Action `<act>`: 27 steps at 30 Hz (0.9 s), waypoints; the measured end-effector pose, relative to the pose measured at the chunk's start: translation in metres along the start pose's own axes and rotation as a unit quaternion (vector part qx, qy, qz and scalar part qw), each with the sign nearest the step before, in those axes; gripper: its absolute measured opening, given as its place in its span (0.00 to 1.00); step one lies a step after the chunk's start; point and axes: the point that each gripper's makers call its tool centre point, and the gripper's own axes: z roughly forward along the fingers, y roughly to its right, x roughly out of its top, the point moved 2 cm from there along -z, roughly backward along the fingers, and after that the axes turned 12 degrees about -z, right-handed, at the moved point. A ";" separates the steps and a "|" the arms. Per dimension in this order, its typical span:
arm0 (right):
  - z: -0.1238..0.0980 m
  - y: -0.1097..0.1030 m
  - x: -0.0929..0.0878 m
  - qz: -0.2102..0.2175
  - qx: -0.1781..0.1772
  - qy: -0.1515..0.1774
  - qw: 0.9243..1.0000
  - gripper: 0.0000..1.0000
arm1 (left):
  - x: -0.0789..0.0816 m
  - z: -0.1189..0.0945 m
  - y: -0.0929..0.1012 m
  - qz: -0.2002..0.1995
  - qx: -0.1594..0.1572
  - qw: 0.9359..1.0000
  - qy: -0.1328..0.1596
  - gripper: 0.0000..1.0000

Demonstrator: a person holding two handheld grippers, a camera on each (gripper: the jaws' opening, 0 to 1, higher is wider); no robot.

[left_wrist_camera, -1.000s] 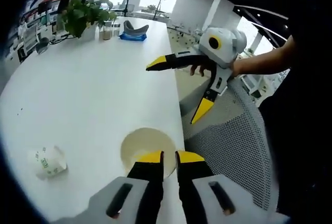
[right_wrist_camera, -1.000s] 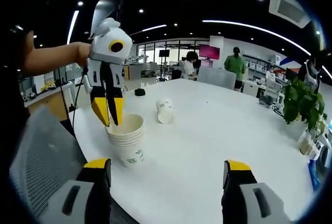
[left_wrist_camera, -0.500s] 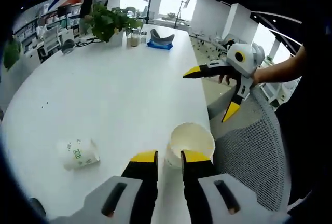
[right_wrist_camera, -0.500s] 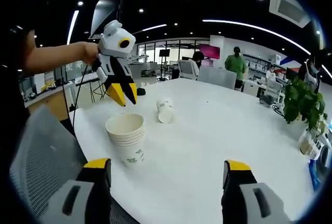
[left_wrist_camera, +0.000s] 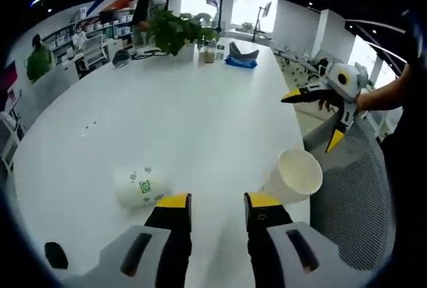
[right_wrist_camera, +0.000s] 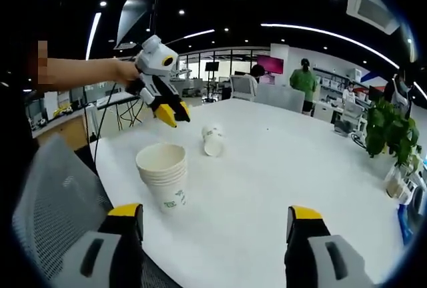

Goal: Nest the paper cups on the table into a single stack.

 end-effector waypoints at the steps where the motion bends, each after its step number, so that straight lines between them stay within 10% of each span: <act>1: 0.000 0.000 0.000 0.000 0.000 0.000 1.000 0.90 | 0.000 0.001 -0.003 -0.001 0.002 1.000 0.001 0.30; 27: 0.002 -0.002 -0.005 0.003 0.004 -0.015 1.000 0.89 | 0.010 0.020 -0.103 -0.062 0.070 0.994 0.060 0.41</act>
